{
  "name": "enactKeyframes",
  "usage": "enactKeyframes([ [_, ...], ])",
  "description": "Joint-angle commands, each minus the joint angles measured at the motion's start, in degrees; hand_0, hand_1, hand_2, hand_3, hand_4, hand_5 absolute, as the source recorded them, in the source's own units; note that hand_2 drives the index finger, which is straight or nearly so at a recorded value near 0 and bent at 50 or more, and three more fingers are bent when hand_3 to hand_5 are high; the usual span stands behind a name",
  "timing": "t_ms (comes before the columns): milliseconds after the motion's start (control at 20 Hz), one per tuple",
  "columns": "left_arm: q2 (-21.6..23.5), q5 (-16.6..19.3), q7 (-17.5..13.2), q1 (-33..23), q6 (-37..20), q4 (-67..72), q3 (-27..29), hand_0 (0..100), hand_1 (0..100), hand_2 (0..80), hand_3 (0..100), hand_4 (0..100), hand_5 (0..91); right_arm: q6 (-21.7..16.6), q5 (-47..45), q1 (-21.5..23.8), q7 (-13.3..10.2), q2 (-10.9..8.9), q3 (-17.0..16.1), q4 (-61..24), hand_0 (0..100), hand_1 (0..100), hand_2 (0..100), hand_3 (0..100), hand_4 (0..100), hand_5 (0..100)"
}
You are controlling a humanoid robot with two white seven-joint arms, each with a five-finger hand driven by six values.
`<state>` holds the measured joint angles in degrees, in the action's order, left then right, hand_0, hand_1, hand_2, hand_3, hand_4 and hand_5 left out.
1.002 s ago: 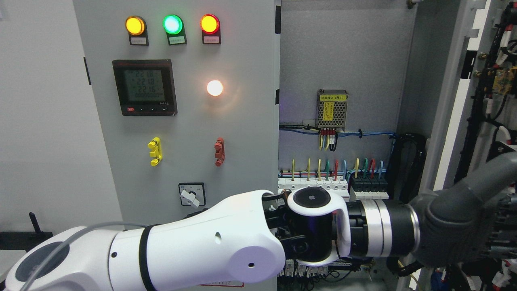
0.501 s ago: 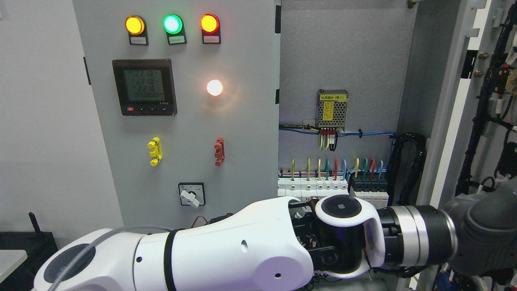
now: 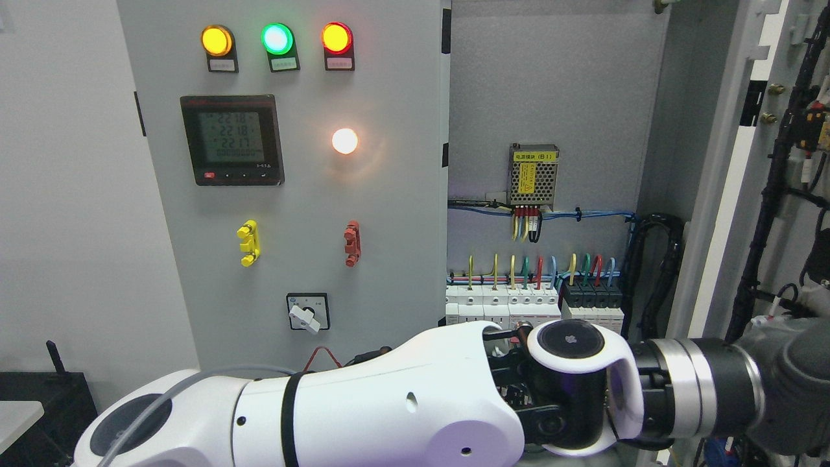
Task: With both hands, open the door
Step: 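Withdraw the left hand from the door back toward the body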
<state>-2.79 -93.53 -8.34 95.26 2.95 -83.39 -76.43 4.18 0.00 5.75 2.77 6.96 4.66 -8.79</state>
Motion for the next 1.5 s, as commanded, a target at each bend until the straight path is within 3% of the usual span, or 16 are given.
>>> enactKeyframes([
  [0,-0.9,1.1,-0.2,-0.2,0.7,1.7,0.1,0,0,0.0,0,0,0.0,0.0,0.2,0.0,0.0,-0.02,0.0,0.0,38,0,0,0,0,0],
  [501,0.7,2.6,-0.4,-2.4,1.0,1.7,0.1,0,0,0.0,0,0,0.0,0.0,0.2,0.0,0.0,-0.02,0.0,0.0,38,0,0,0,0,0],
  [701,5.0,2.6,-1.2,-2.7,1.0,1.0,0.4,0,0,0.0,0,0,0.0,0.0,0.2,0.0,0.0,0.07,0.0,0.0,38,0,0,0,0,0],
  [952,18.3,2.7,-9.1,-6.3,1.5,-5.8,3.0,0,0,0.0,0,0,0.0,0.0,0.2,0.1,0.0,0.07,0.0,0.0,38,0,0,0,0,0],
  [1152,30.9,4.0,-13.5,-11.0,4.6,-12.5,7.1,0,0,0.0,0,0,0.0,0.0,0.2,0.0,0.0,-0.02,0.0,0.0,38,0,0,0,0,0],
  [1302,38.3,9.2,-18.6,-19.6,7.1,-15.8,13.8,0,0,0.0,0,0,0.0,0.0,0.2,0.1,0.0,-0.02,0.0,0.0,38,0,0,0,0,0],
  [1452,42.9,14.0,-24.3,-31.8,9.6,-16.8,24.5,0,0,0.0,0,0,0.0,0.0,0.2,0.0,0.0,-0.02,0.0,0.0,38,0,0,0,0,0],
])
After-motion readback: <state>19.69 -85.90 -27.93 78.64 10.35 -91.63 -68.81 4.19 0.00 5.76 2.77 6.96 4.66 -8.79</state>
